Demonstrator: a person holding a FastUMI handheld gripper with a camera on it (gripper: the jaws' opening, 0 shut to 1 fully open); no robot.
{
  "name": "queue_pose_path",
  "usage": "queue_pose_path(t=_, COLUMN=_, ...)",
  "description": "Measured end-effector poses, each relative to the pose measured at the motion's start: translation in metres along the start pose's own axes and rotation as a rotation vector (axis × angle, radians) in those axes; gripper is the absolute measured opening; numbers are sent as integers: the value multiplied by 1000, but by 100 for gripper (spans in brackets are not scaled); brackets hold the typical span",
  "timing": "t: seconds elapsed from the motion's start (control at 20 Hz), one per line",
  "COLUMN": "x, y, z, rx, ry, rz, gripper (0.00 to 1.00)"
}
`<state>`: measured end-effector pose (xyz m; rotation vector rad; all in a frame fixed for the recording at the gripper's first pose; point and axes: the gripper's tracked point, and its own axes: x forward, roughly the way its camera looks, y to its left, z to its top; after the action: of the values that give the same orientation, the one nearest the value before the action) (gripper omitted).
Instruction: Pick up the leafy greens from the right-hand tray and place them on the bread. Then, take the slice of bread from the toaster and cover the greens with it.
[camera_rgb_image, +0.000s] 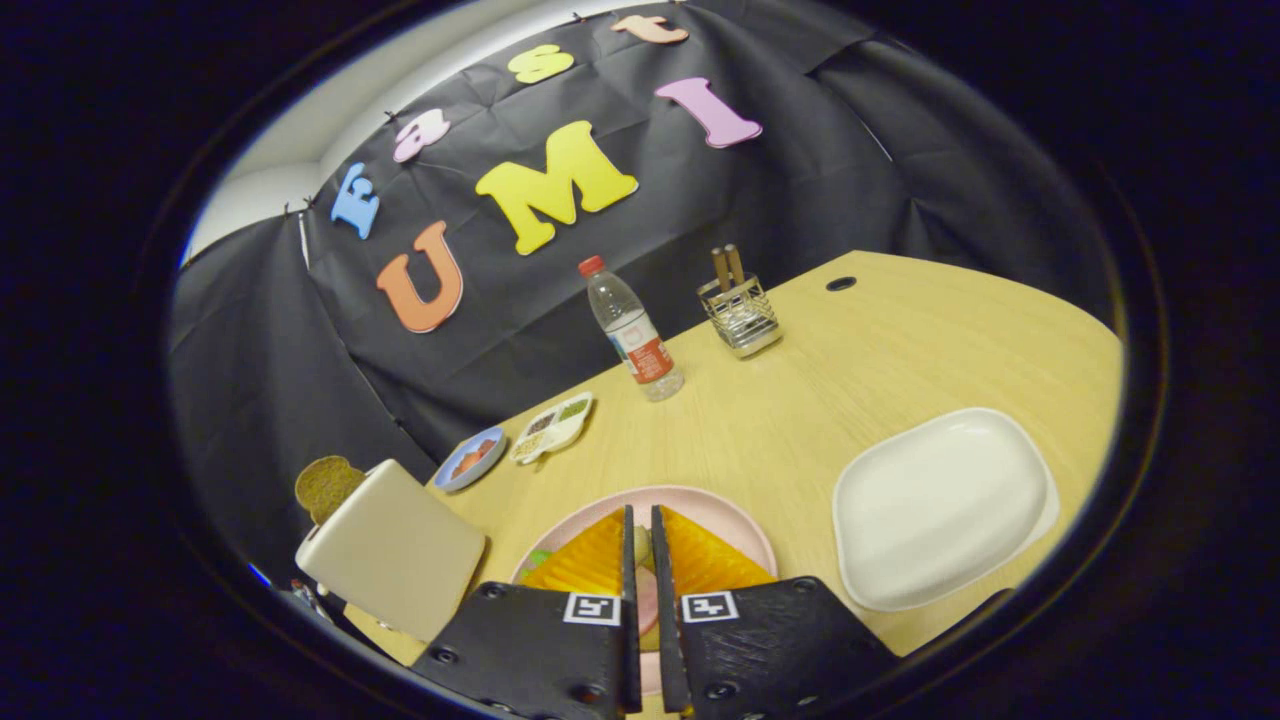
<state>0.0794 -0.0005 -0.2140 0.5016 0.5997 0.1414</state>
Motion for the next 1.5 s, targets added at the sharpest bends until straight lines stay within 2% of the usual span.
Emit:
queue_pose_path(t=0.1, x=-2, y=-7, z=-1, rx=-39, ry=-1, rz=-27, gripper=24)
queue_pose_path(t=0.25, x=-12, y=-10, z=13, rx=-102, ry=-54, rz=-74, gripper=62)
queue_pose_path(t=0.35, x=-23, y=-7, z=26, rx=-138, ry=-110, rz=-112, gripper=77)
queue_pose_path(t=0.45, x=-37, y=2, z=43, rx=-191, ry=-175, rz=-151, gripper=80)
queue_pose_path(t=0.55, x=-51, y=13, z=58, rx=-249, ry=-231, rz=-185, gripper=95)
queue_pose_path(t=0.8, x=-83, y=77, z=81, rx=-320, ry=-336, rz=-193, gripper=96)
queue_pose_path(t=1.05, x=-91, y=181, z=72, rx=-352, ry=-395, rz=-85, gripper=95)
queue_pose_path(t=1.3, x=-65, y=272, z=29, rx=-402, ry=-325, rz=24, gripper=96)
queue_pose_path(t=1.5, x=-35, y=301, z=-1, rx=-403, ry=-264, rz=1, gripper=95)
